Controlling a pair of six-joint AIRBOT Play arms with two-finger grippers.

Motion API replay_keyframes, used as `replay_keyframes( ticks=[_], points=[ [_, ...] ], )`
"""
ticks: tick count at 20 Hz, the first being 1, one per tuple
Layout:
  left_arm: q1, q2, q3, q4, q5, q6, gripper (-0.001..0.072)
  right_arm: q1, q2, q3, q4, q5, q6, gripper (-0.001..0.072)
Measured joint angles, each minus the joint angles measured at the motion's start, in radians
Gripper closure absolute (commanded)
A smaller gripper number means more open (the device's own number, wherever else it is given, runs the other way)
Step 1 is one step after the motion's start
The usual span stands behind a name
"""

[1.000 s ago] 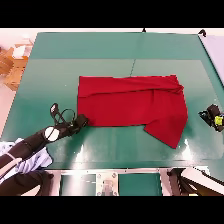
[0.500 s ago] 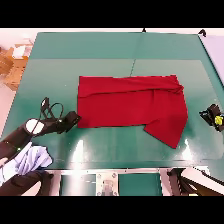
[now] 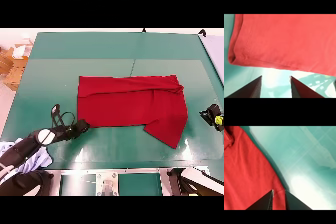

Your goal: Fold the shirts.

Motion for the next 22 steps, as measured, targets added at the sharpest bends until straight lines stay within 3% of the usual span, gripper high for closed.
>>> replay_keyframes(
  ticks=[8, 10, 13, 14, 22],
  points=[
    [-0.064, -0.126, -0.002, -0.012, 0.200, -0.092, 0.0293, 0.000, 0.000, 0.000, 0.007, -0.025, 0.000, 0.0521],
    [-0.066, -0.165, 0.007, -0.018, 0.248, -0.111, 0.0500, 0.000, 0.000, 0.000, 0.008, -0.031, 0.000, 0.0520],
    [-0.068, -0.214, 0.036, -0.022, 0.275, -0.123, 0.0537, 0.000, 0.000, 0.000, 0.010, -0.042, 0.000, 0.0424],
    [-0.068, -0.224, 0.043, -0.023, 0.278, -0.125, 0.0692, 0.000, 0.000, 0.000, 0.011, -0.044, 0.000, 0.0424],
    [-0.042, -0.189, 0.058, 0.052, 0.155, -0.050, 0.0685, -0.002, 0.000, 0.000, -0.011, -0.035, 0.000, 0.0424]
  ],
)
